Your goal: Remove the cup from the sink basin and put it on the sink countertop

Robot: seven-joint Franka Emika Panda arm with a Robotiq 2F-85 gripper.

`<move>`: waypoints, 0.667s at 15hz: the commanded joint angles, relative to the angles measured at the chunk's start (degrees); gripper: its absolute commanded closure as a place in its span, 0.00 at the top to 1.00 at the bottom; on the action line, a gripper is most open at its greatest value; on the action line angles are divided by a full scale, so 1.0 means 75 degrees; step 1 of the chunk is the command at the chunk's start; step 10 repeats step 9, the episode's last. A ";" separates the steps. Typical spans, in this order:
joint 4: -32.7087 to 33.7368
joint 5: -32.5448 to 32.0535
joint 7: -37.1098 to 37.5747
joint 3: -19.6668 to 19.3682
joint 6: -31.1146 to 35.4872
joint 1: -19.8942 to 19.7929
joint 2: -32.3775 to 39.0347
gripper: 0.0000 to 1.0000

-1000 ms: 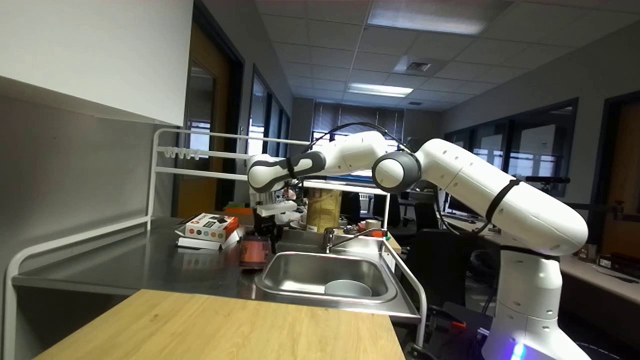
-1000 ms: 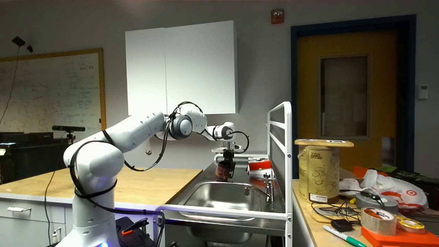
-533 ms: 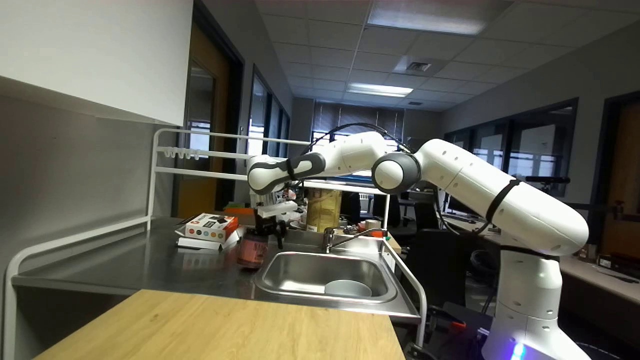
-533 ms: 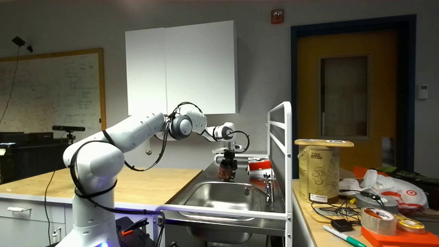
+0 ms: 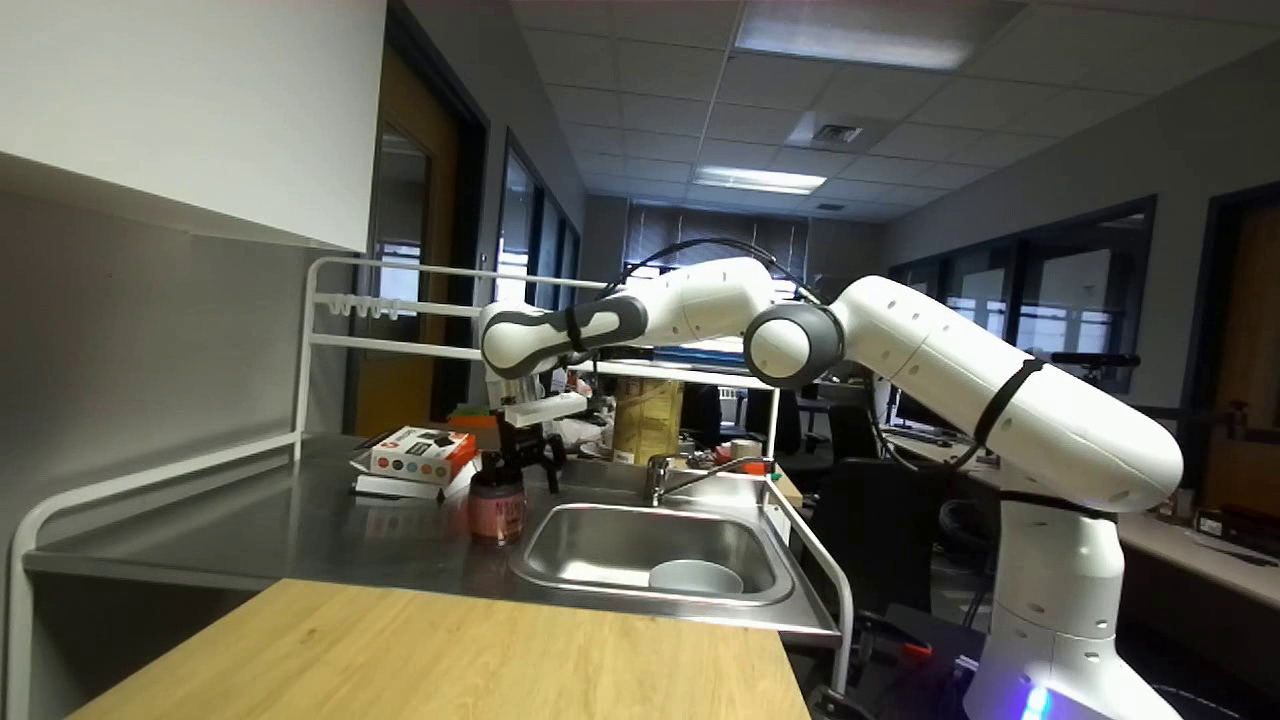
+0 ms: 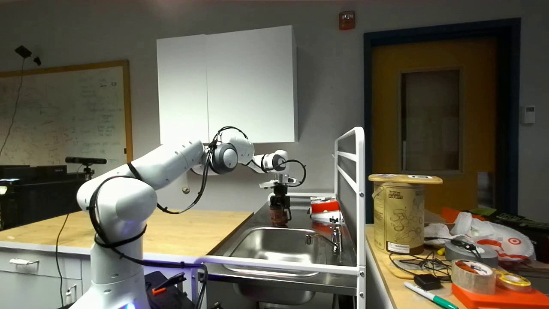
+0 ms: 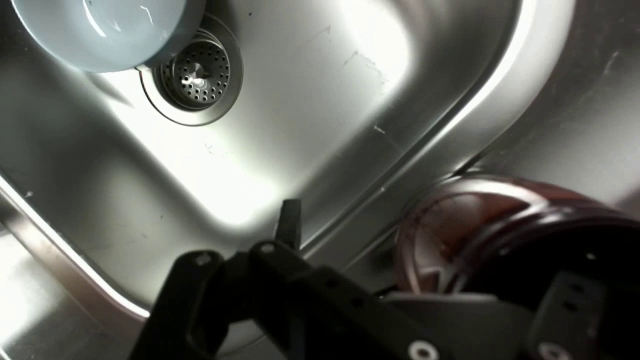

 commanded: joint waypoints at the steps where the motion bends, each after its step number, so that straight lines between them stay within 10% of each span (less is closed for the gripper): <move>1: 0.0396 0.0028 0.0012 0.0072 -0.0671 0.0187 -0.0158 1.00; 10: 0.0947 0.0230 -0.0206 0.0290 -0.1366 0.0380 -0.0567 1.00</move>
